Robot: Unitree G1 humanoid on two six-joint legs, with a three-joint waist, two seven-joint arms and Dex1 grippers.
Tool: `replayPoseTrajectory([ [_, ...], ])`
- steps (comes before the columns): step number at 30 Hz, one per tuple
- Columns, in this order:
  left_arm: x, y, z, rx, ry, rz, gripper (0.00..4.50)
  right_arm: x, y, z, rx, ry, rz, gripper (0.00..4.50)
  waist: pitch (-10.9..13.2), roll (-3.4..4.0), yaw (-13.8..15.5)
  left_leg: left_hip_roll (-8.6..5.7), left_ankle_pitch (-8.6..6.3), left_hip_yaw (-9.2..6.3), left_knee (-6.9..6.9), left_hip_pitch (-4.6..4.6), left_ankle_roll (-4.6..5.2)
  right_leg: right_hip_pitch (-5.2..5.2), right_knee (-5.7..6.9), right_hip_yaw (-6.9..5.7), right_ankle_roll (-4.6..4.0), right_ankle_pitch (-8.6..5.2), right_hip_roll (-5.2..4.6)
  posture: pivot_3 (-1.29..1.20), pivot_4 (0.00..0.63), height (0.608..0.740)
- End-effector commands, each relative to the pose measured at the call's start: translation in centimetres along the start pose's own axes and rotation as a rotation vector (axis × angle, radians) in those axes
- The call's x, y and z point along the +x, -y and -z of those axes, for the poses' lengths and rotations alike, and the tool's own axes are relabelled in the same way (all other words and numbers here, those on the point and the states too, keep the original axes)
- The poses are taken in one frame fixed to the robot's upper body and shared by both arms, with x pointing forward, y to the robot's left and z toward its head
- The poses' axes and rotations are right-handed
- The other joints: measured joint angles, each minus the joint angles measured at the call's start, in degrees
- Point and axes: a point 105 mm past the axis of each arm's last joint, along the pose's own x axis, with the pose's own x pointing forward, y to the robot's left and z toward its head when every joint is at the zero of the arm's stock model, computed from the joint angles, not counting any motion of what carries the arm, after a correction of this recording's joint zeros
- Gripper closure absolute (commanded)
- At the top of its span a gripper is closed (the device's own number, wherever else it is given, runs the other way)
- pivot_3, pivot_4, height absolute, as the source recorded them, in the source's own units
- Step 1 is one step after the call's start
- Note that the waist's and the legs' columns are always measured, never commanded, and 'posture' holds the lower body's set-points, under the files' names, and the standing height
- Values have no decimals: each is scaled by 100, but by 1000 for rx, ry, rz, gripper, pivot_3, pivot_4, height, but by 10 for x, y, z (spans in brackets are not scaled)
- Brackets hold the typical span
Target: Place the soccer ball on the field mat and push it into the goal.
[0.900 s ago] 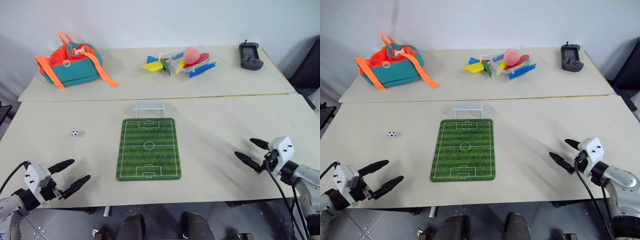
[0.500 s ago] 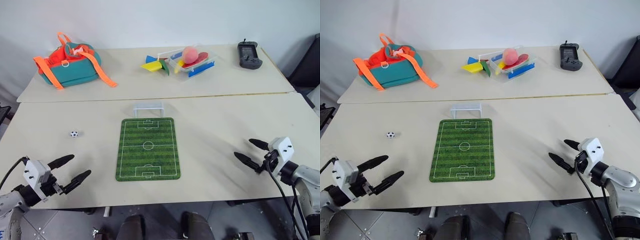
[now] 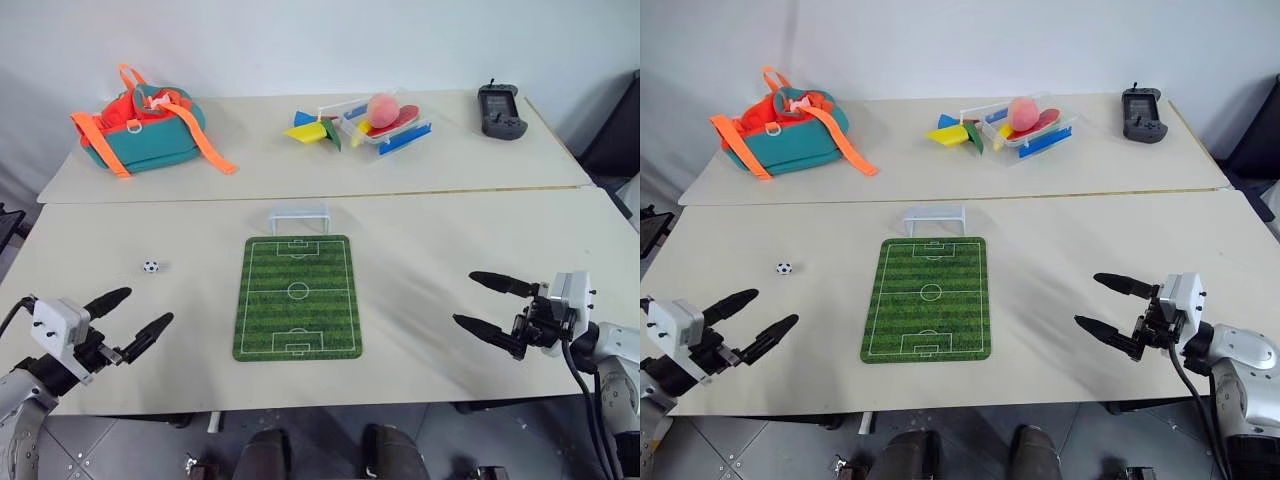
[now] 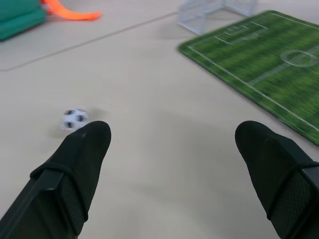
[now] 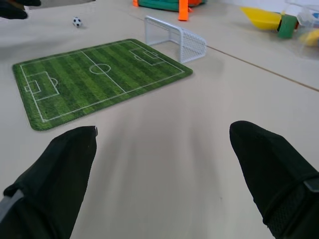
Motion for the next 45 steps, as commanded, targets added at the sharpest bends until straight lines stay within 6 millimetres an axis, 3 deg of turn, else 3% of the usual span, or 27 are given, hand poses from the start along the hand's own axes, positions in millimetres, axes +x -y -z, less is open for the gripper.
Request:
replayPoseTrajectory([
  [1, -1, -20, -5, -11, 8, -150, 29, -6, 4, -9, -34, 6, 15, 0, -1, -1, -3, 0, 0, 0, 1, 0, 0, 0, 2, 0, 0, 0, 0, 0, 150, 740],
  [7, 22, -35, -4, -84, 33, -234, 29, -10, 3, -2, -21, -29, 35, 0, -1, -2, 4, 0, 0, 0, 6, 1, -2, 0, 13, 1, 1, 1, 0, 0, 150, 740],
  [12, 48, -50, 14, -150, -50, -287, 29, -13, 2, -2, -23, -42, 45, 0, -3, -5, 23, -1, 0, 0, 15, 1, -3, 0, 20, 2, 2, 2, 1, 0, 150, 740],
  [20, 81, -50, 27, -158, -93, -201, 29, -24, 1, -4, -28, -84, 70, 0, -7, -19, 0, 0, 0, 4, 15, 1, -4, 0, 37, 3, 4, 5, 3, 0, 150, 740],
  [25, 89, -44, 33, -132, -116, -133, 29, -29, 2, -4, -28, -99, 81, 0, -8, -21, 1, -1, 0, 7, 16, 1, -4, 1, 36, 6, 8, 7, 2, 0, 150, 740],
  [30, 91, -41, 38, -106, -121, -94, 1220, -33, 4, -5, -33, -119, 86, 0, -9, -21, 6, -1, 1, 7, 18, 3, -5, 3, 36, 7, 7, 7, 2, 0, 150, 740],
  [37, 79, -38, 40, -84, -134, -83, 3528, -37, 4, -8, -38, -127, 84, 0, -10, -21, -32, 0, 1, 12, 19, 10, -5, 3, 37, 13, 8, 9, 2, 0, 150, 740],
  [40, 77, -18, 28, -66, -114, 11, 3635, -36, 3, -12, -35, -96, 66, 0, -9, -21, -49, 2, 0, 24, 18, 16, -4, 2, 37, 23, 7, 9, 2, 0, 150, 740],
  [45, 82, 59, -4, -40, -34, 371, 3635, -34, -1, -18, -24, -51, 11, 0, -5, -28, 37, 2, -3, 36, 21, 12, -1, 1, 33, 34, 13, 14, 3, 0, 150, 740],
])
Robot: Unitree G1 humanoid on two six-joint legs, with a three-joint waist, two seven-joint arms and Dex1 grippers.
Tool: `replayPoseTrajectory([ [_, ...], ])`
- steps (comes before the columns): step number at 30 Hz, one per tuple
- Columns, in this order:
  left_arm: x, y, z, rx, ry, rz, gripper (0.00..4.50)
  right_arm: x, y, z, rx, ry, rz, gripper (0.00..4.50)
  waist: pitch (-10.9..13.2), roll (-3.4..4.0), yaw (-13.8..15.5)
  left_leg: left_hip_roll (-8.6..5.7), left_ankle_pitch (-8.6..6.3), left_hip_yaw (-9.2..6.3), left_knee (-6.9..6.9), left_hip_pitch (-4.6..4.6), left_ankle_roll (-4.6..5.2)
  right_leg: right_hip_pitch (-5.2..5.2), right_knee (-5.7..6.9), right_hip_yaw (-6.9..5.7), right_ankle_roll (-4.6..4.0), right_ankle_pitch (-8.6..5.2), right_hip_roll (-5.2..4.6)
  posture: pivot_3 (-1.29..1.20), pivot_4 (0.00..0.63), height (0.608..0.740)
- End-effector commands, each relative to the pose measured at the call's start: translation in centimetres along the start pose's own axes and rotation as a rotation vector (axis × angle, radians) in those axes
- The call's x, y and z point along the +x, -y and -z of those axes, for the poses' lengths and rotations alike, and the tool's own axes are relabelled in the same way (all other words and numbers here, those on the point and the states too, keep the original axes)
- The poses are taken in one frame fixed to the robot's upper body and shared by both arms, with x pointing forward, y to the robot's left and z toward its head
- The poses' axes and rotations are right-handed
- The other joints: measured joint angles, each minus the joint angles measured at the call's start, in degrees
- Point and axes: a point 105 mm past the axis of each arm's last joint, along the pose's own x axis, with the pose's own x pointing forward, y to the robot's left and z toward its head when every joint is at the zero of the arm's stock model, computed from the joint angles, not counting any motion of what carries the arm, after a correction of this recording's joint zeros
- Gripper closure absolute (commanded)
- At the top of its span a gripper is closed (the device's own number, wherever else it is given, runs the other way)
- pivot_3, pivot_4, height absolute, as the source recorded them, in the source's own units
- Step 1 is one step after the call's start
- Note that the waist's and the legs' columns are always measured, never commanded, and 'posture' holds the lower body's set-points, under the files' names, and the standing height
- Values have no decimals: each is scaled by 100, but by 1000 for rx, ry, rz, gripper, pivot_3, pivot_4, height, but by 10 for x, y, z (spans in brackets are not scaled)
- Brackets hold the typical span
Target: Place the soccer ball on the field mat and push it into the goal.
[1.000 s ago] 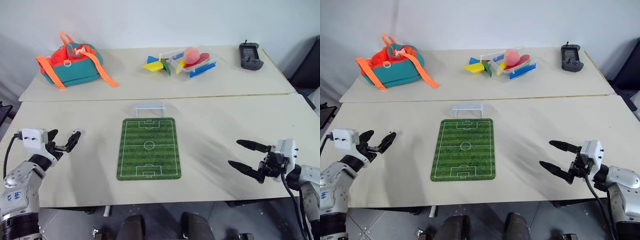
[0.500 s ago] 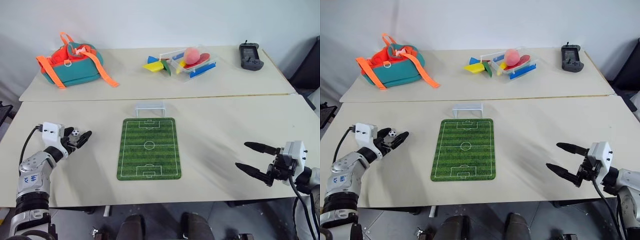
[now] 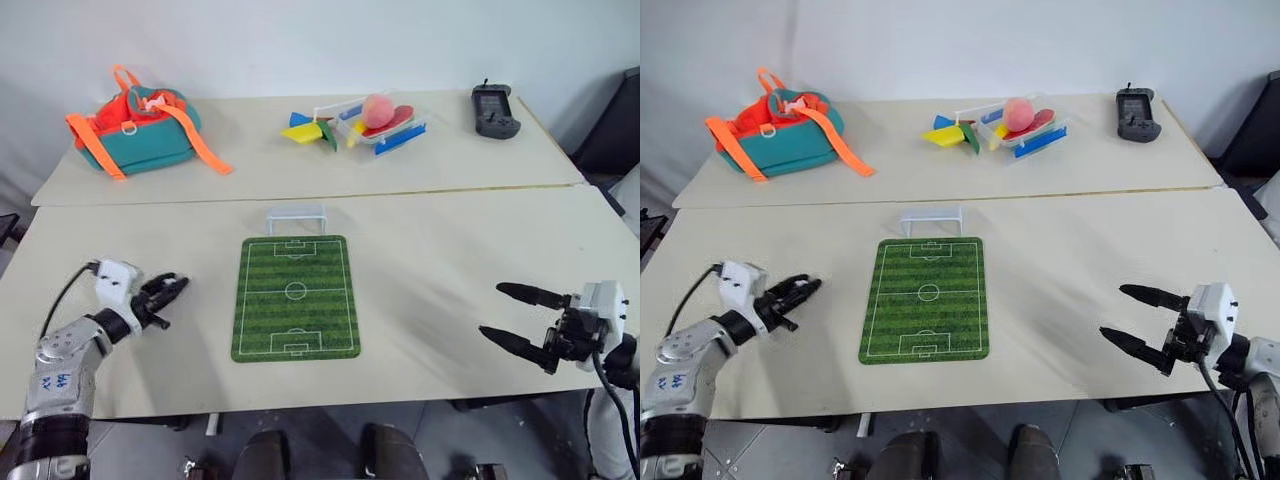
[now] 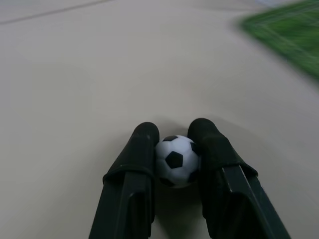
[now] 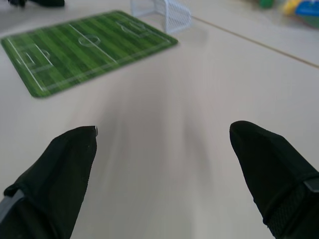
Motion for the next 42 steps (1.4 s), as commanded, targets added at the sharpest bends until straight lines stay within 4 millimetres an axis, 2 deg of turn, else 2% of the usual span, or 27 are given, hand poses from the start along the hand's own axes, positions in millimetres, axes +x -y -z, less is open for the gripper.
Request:
replayPoseTrajectory([
  [1, 15, 52, -32, 50, 92, 245, 3635, -1, -3, -16, -38, 40, -53, 0, 2, -2, 84, 0, 0, -1, 8, -4, 1, -1, -7, 0, 0, 0, 0, 0, 150, 740],
  [4, 27, 98, -44, 80, 121, 423, 3635, -1, -17, -18, -29, 30, -152, 0, 1, -2, 143, 11, -20, 0, 47, -11, 1, -3, -13, 5, -2, 0, 9, 0, 150, 740],
  [5, 30, 107, -47, 84, 119, 461, 3635, -1, -22, -19, -29, 31, -175, 0, 1, -2, 153, 11, -22, 1, 52, -14, 4, -2, -14, 7, -2, 0, 9, 0, 150, 740],
  [8, 37, 130, -54, 107, 127, 557, 3635, -1, -32, -20, -29, 29, -213, 0, 2, -2, 145, 11, -25, 7, 56, -12, 6, 0, -15, 12, -1, 1, 11, 0, 150, 740],
  [10, 37, 147, -48, 128, 98, 641, 3635, -1, -39, -17, -21, 19, -229, 0, 1, -2, 132, 15, -25, 7, 56, -11, 6, -1, -15, 12, -2, 1, 15, 0, 150, 740],
  [13, 36, 157, -36, 148, 56, 712, 3635, 0, -43, -13, -16, 13, -212, 0, 1, -1, 127, 17, -28, 18, 56, -6, 3, -3, -17, 21, -2, 1, 17, 0, 150, 740],
  [20, 28, 163, -12, 224, -43, 810, 3635, 0, -51, -9, -1, 8, -159, 0, 1, -1, 144, 24, -31, 19, 59, -11, 5, -6, -28, 22, -8, 2, 23, 0, 150, 740],
  [23, 34, 157, -12, 238, -40, 779, 3635, 0, -52, -9, 0, 7, -140, 0, 1, -1, 144, 26, -53, 21, 60, -12, 41, -7, -29, 22, -9, 3, 24, 0, 150, 740],
  [30, 43, 148, -11, 263, -35, 747, 3635, 0, -51, -8, -1, -1, -112, 0, 1, -1, 148, 28, -53, 21, 62, -11, 40, -6, -28, 23, -10, 4, 27, 0, 150, 740],
  [41, 45, 152, -6, 267, -44, 784, 3635, -2, -46, -8, -15, -16, -80, 0, 1, 0, 146, 28, -54, 22, 63, -11, 41, -6, -28, 23, -9, 4, 27, 0, 150, 740],
  [42, 46, 152, -7, 268, -43, 780, 2914, -2, -45, -8, -16, -16, -78, 0, 1, -1, 147, 28, -54, 22, 63, -11, 41, -6, -28, 23, -9, 4, 27, 0, 150, 740],
])
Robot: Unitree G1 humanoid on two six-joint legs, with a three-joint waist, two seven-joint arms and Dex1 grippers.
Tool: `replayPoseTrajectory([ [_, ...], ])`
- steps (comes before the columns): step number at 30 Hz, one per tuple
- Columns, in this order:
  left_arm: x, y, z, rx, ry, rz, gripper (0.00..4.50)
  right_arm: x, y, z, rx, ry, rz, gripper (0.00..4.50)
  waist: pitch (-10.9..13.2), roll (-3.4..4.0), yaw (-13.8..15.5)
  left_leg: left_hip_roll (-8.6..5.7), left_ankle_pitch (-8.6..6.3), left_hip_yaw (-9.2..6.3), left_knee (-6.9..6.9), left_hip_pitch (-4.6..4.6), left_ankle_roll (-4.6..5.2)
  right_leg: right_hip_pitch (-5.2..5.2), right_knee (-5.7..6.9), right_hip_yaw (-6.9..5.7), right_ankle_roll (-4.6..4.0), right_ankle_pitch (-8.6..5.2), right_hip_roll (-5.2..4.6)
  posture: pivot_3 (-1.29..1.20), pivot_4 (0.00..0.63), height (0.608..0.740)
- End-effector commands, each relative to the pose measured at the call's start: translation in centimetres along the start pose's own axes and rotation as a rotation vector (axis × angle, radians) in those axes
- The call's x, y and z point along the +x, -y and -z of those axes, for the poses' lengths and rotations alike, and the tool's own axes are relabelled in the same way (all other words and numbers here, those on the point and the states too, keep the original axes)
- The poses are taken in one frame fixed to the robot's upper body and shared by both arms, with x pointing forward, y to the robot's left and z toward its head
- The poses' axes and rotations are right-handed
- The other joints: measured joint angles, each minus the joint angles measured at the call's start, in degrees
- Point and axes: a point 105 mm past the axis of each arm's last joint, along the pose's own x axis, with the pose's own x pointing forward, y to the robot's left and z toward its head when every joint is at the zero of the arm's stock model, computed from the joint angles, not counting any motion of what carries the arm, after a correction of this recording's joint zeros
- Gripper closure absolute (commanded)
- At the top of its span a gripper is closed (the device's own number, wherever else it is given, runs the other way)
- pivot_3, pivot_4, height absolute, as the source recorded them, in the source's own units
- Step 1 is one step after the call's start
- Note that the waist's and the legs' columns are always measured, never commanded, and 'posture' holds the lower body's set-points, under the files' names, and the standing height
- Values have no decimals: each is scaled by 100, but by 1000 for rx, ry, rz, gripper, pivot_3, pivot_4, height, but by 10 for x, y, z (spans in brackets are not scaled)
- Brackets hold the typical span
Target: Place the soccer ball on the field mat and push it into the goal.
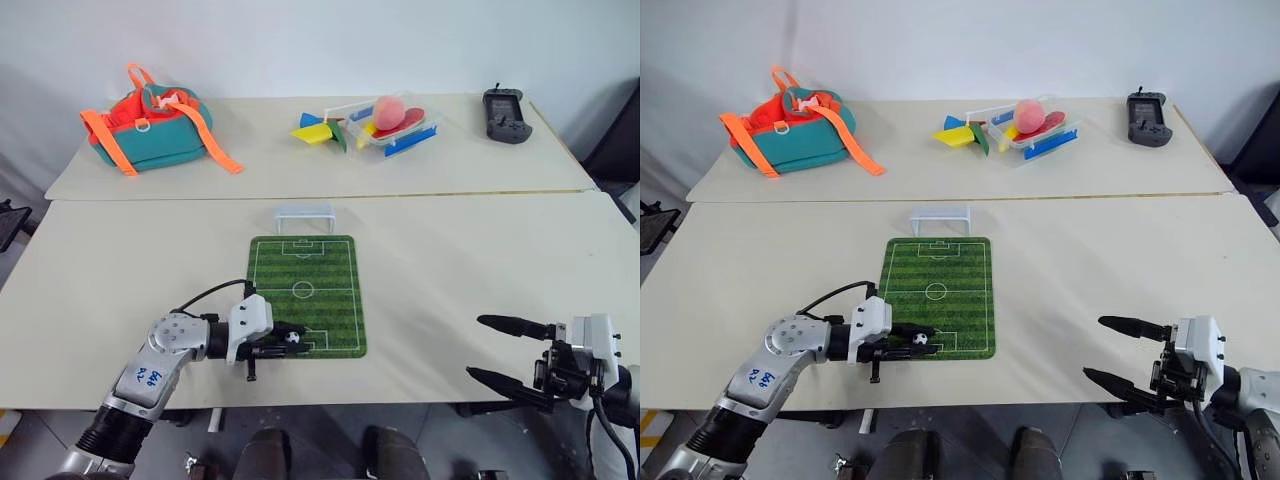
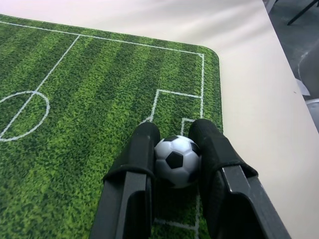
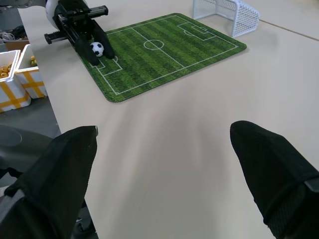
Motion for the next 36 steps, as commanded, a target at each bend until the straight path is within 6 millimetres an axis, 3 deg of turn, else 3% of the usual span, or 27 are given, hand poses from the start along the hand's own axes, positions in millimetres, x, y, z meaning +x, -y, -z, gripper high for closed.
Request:
replayPoseTrajectory([
  [1, 4, 1, 1, 13, -3, 12, 2655, -5, 5, -10, -51, 7, 31, 0, 0, 0, 2, 0, 0, 0, 0, 0, 0, 0, 0, 0, 0, 0, 0, 0, 150, 740],
  [10, 6, -12, -4, 77, 32, -34, 49, -5, 10, -9, -53, -10, 52, 0, 0, 1, 3, 1, -1, 0, 13, 0, 4, 4, 1, 1, -7, 10, 0, 0, 150, 740],
  [21, -4, -16, -27, 108, 98, -46, 49, -5, 13, -10, -56, -4, 59, 0, 0, 1, -1, 11, -1, 1, 10, 0, 2, 1, 2, 1, -9, 14, 9, 0, 150, 740],
  [25, -23, -9, -52, 158, 167, -16, 49, -5, 14, -10, -56, -6, 65, 0, 0, -1, -3, 13, -1, 1, 12, -2, 2, 0, 1, 1, -9, 14, 11, 0, 150, 740],
  [29, -36, 11, -61, 143, 206, 83, 973, -5, 13, -11, -58, 10, 55, 0, -2, 6, -17, 21, -4, 5, 10, 0, -3, -1, -1, 3, -11, 14, 18, 0, 150, 740],
  [36, -40, 33, -31, 70, 91, 225, 3270, -6, 11, -16, -61, 75, 8, 0, -1, 7, -2, 37, -8, 9, 11, 0, -9, -3, -12, 13, -18, 13, 39, 0, 150, 740],
])
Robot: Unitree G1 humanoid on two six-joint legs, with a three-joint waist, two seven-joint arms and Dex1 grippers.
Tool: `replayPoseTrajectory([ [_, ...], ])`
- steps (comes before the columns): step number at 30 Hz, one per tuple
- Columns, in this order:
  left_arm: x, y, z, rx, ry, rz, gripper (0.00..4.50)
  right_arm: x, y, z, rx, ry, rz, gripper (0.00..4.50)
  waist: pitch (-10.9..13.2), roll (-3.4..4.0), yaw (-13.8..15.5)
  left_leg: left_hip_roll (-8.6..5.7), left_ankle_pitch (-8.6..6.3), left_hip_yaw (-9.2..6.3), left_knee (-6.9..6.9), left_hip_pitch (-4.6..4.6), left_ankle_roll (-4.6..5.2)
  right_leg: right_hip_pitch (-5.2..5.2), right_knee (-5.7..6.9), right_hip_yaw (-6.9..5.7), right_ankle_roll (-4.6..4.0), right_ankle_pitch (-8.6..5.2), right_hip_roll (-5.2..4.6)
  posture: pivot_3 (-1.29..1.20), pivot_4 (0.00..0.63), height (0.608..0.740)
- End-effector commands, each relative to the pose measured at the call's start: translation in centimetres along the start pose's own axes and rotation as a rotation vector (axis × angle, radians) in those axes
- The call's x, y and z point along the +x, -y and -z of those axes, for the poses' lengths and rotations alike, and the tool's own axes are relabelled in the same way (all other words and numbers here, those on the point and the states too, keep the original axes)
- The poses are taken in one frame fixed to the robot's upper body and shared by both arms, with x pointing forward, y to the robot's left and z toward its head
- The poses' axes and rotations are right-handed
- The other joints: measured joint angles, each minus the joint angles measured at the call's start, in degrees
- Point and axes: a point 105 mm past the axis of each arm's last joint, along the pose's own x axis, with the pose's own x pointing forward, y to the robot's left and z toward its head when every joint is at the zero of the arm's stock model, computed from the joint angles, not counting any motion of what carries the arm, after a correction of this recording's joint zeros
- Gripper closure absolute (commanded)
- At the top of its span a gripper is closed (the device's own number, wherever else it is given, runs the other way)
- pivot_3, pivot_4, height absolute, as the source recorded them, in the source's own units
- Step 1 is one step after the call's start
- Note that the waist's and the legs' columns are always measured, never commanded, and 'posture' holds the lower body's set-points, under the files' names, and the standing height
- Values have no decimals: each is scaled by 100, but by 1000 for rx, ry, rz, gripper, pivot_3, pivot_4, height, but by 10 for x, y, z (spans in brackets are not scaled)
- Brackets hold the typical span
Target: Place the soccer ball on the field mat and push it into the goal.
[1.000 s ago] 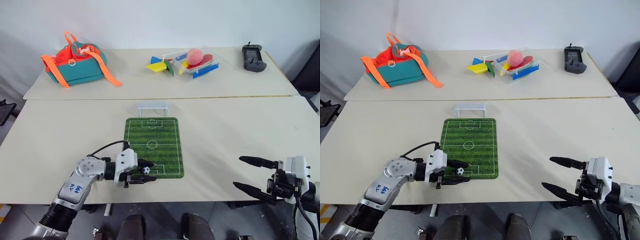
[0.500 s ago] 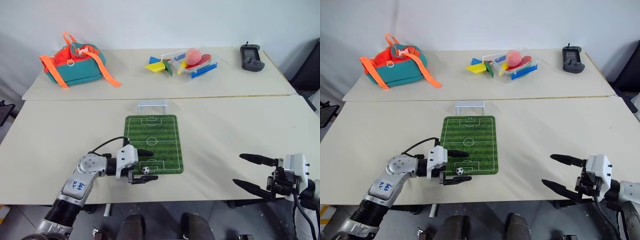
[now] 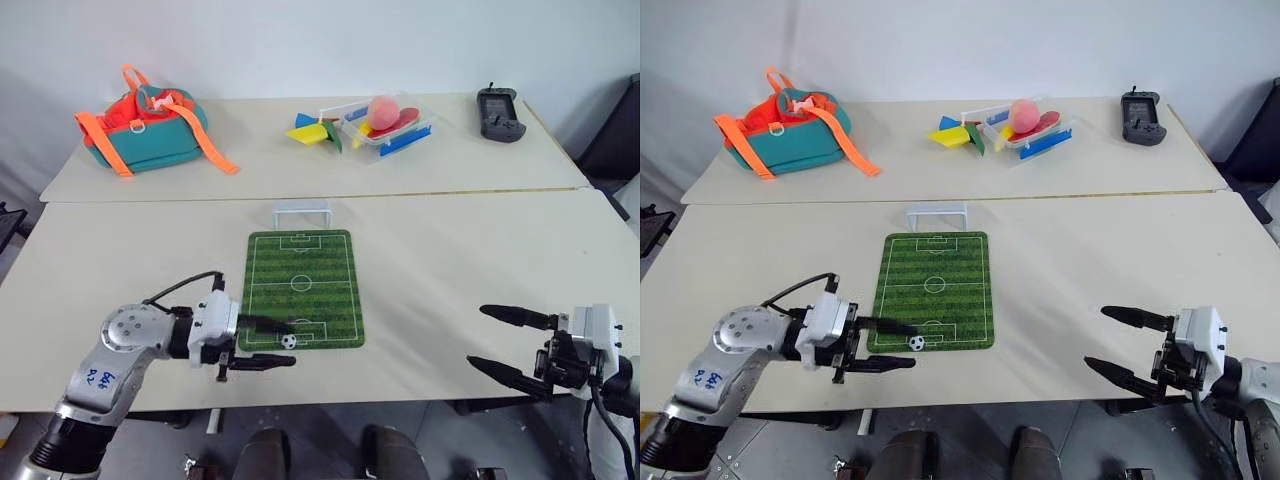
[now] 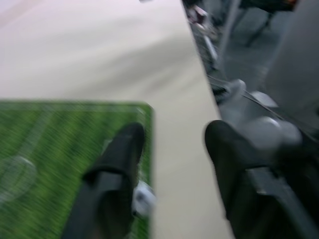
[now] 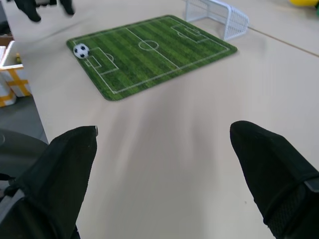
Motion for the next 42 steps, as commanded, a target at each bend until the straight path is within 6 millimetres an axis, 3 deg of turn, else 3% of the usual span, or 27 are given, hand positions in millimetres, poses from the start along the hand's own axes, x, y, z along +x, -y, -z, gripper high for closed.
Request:
replayPoseTrajectory([
  [1, 3, 7, 7, -3, -22, 56, 3591, -6, 1, -11, -31, 66, -2, 0, 0, 0, 17, 0, 0, 1, 0, 0, 0, 0, -2, 1, 0, 0, 0, 0, 150, 740],
  [4, 8, 4, 15, -8, -33, 62, 4479, -4, 2, -11, -33, 74, 4, 0, 0, 1, 14, 0, -1, 1, 0, -1, 0, 0, -3, 1, 0, 0, 0, 0, 150, 740],
  [12, 19, -29, 36, 25, -103, 1, 4479, -5, -1, -6, -29, 61, 68, 0, -2, 4, 15, 1, 0, 2, 0, -2, -1, -1, 0, 1, -1, 1, 3, 0, 150, 740],
  [16, 20, -62, 43, 95, -145, -123, 4479, -8, -3, -3, -25, 51, 103, 0, -1, 3, 14, 1, 1, 3, 0, -1, -2, -1, 0, 1, -1, 2, 4, 0, 150, 740],
  [20, 20, -120, 13, 264, -49, -402, 4479, -8, -4, -2, -22, 56, 126, 0, 0, 0, 37, 1, 2, 4, 13, -4, 1, 0, 2, 4, -3, 8, 4, 0, 150, 740],
  [22, 19, -134, -7, 297, 23, -465, 4479, -8, -4, -2, -22, 55, 129, 0, 4, -7, 26, 1, 2, 4, 19, -8, 3, 2, -2, 4, 0, 17, 4, 0, 150, 740],
  [25, 13, -139, -33, 291, 131, -482, 4479, -7, -4, -1, -19, 52, 137, 0, 4, -9, -20, 1, 3, 8, 18, -8, 0, 2, -2, 6, 3, 21, 4, 0, 150, 740],
  [28, 5, -132, -40, 238, 171, -461, 4479, -8, -3, 0, -18, 47, 138, 0, 4, -9, -43, 2, 9, 15, 1, 4, -13, -2, 24, 13, 4, 22, 6, 0, 150, 740],
  [35, -13, -124, -17, 13, 72, -501, 4479, -7, 4, 2, -24, 36, 136, 0, 4, -9, -5, 4, 5, 16, 2, 1, -6, -4, 20, 19, 5, 21, 10, 0, 150, 740],
  [37, -25, -110, -20, 38, 119, -490, 4479, -7, 7, 2, -25, 31, 133, 0, 5, -10, -5, 4, 4, 16, 3, 1, -5, -4, 18, 21, 5, 21, 11, 0, 150, 740],
  [42, -48, -100, -8, 24, 83, -532, 4479, -6, 14, 2, -30, 22, 121, 0, 5, -10, -4, 5, 3, 17, 1, 1, -7, -9, 1, 24, 4, 21, 12, 0, 150, 740],
])
